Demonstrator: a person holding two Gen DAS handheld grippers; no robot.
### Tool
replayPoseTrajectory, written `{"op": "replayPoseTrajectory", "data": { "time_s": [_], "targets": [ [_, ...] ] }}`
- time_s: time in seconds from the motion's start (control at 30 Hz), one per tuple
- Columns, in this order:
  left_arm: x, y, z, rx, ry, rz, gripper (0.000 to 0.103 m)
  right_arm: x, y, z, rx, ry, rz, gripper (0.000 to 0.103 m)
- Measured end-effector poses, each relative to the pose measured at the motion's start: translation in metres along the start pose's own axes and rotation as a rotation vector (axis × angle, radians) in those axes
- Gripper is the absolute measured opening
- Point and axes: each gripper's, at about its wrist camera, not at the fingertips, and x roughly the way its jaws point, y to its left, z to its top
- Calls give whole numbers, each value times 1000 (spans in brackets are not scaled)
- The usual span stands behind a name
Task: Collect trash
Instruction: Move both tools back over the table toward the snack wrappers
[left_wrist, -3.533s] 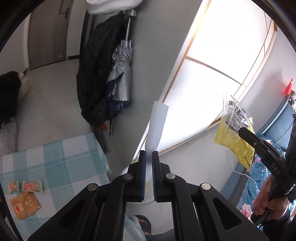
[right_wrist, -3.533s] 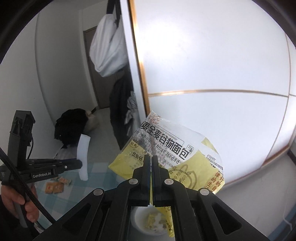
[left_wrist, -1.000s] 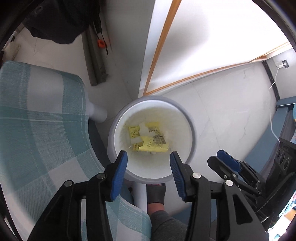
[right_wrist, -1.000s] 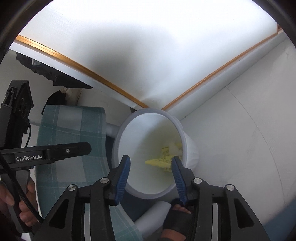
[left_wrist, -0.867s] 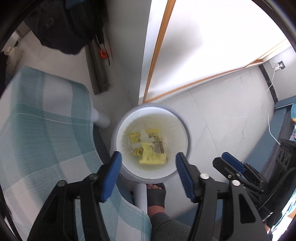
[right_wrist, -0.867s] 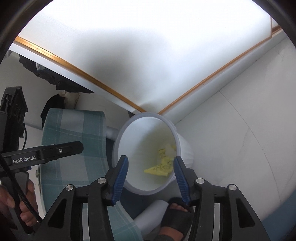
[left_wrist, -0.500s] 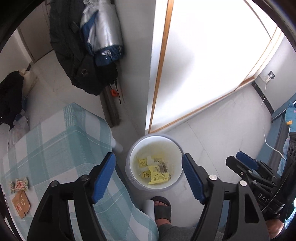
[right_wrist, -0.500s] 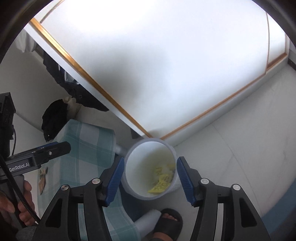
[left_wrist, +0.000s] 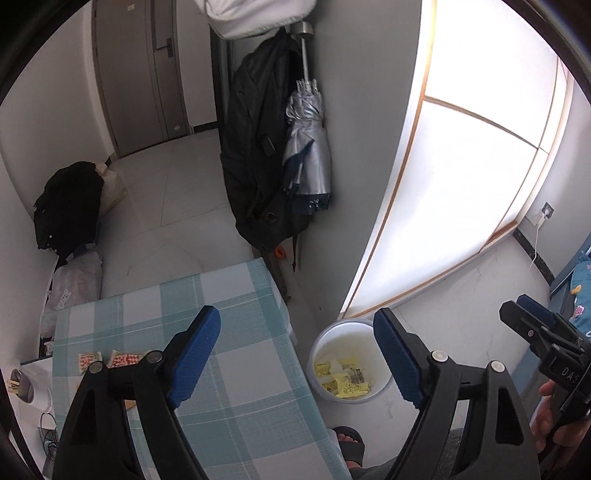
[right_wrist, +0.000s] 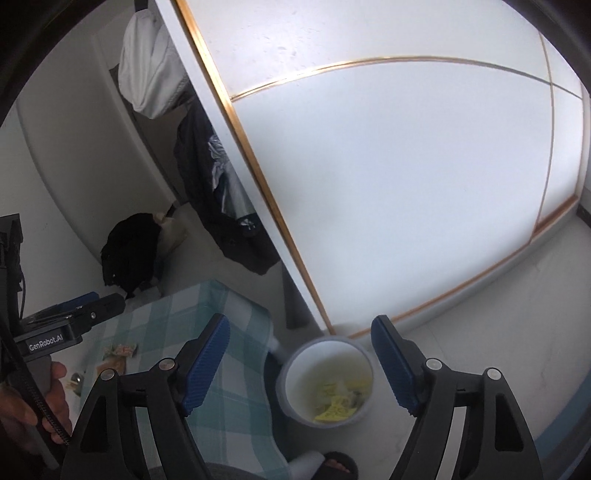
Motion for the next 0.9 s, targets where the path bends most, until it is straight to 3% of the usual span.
{"op": "replayPoseTrajectory", "data": {
  "time_s": [0.23,0.5,0.67,0.9],
  "targets": [
    [-40,54,-13,-82,-86,82,83,-31,58,16,-89,-120,51,80],
    [-73,117,-27,-158,-168,133,83,-39,130,21,-168,-157,154,81],
    [-88,163,-42,-212,-222,188,97,-33,172,11,-218,-194,193,84],
    [-79,224,-64,-338,-212,223,97,3,237,-12,-299,-172,272,85]
  ]
}}
